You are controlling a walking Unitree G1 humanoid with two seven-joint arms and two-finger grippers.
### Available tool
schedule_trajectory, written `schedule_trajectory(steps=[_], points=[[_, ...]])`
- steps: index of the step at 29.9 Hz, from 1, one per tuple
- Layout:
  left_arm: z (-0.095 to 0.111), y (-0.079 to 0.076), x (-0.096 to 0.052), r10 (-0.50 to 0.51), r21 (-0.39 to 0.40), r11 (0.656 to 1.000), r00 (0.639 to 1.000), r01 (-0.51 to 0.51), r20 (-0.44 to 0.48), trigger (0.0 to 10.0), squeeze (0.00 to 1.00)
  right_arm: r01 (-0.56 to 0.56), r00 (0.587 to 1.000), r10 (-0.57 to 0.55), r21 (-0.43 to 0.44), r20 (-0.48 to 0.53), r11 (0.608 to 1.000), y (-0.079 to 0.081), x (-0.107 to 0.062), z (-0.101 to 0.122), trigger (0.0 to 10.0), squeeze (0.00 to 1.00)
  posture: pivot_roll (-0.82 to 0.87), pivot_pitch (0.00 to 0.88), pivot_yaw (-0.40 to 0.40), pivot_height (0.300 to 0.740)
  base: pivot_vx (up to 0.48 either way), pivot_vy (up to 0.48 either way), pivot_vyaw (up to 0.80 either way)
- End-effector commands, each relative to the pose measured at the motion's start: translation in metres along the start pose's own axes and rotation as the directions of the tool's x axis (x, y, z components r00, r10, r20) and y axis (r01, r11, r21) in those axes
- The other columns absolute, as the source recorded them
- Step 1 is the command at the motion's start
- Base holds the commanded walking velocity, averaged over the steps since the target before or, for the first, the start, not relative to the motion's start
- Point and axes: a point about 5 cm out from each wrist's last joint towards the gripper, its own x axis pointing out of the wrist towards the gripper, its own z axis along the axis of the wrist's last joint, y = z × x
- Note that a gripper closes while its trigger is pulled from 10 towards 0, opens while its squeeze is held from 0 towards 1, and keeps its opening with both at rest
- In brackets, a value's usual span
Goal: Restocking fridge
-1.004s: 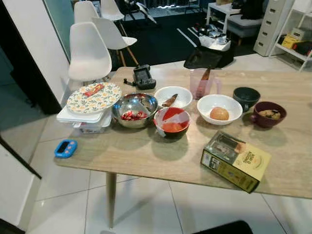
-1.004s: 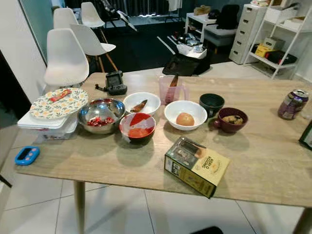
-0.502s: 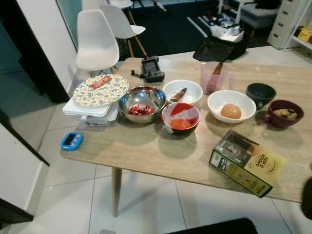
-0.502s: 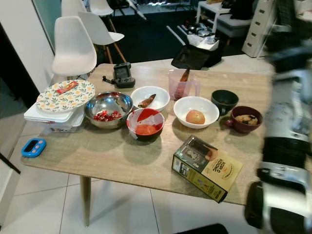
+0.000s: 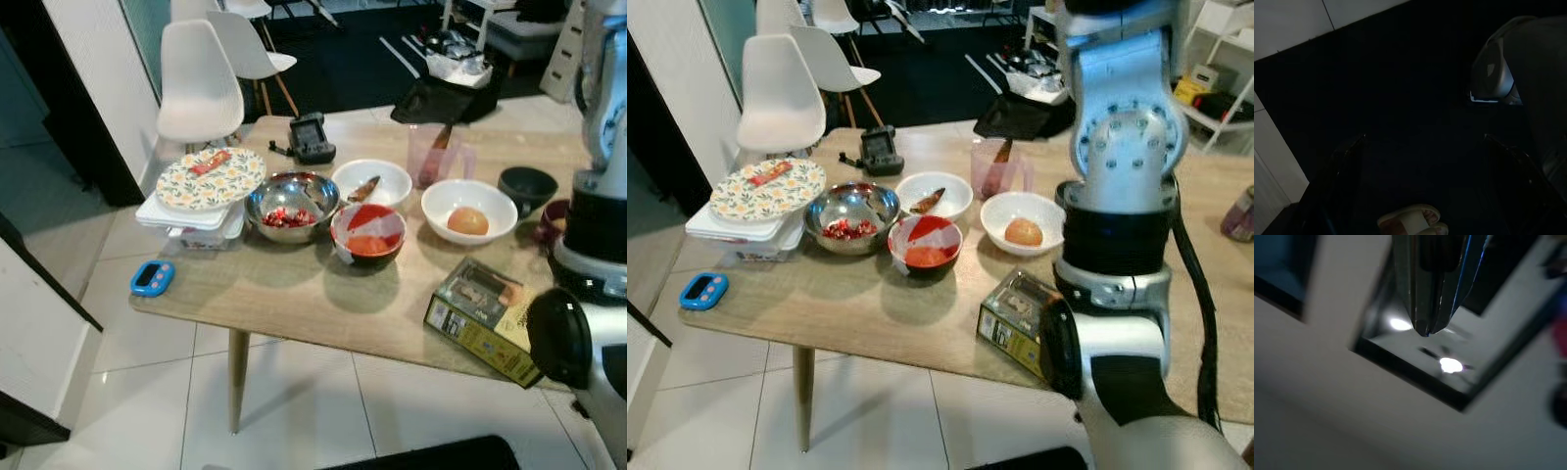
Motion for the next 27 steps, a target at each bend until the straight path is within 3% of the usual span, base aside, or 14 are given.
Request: schedule_trajectory(steps=[1,10,22,25,27], points=[[-0.005,0.001,-0.001,-0.001,0.013,1.0,1.0,0.001,-0.012,10.0,0.0,-0.046,0.999,0.046,0.023,0.01,0.999,0.006,0.005,0.0,10.0,0.0,-0.01,0.059,0.001,0.74,0.0,0.0,0.0],[-0.005,0.002,-0.001,-0.002,0.017,1.0,1.0,0.003,-0.012,10.0,0.0,-0.12,0.993,0.12,0.076,0.016,0.99,0.012,0.017,-0.002,10.0,0.0,-0.01,0.061,0.001,0.74,0.0,0.0,0.0],[-0.003,0.002,-0.001,-0.005,0.029,1.0,1.0,0.005,-0.01,10.0,0.0,-0.13,0.991,0.129,0.079,0.021,0.988,0.013,0.02,0.0,10.0,0.0,-0.01,0.06,0.004,0.74,0.0,0.0,0.0],[-0.003,0.002,-0.001,-0.005,0.027,1.0,1.0,0.005,-0.008,10.0,0.0,0.033,0.999,-0.033,-0.052,-0.006,0.998,-0.006,0.0,0.007,10.0,0.0,-0.01,0.055,0.006,0.74,0.0,0.0,0.0],[-0.003,0.001,-0.001,-0.006,0.024,1.0,1.0,0.006,-0.008,10.0,0.0,0.237,0.97,-0.241,-0.18,-0.001,0.955,-0.03,-0.024,0.018,10.0,0.0,-0.01,0.054,0.004,0.74,0.0,0.0,0.0]])
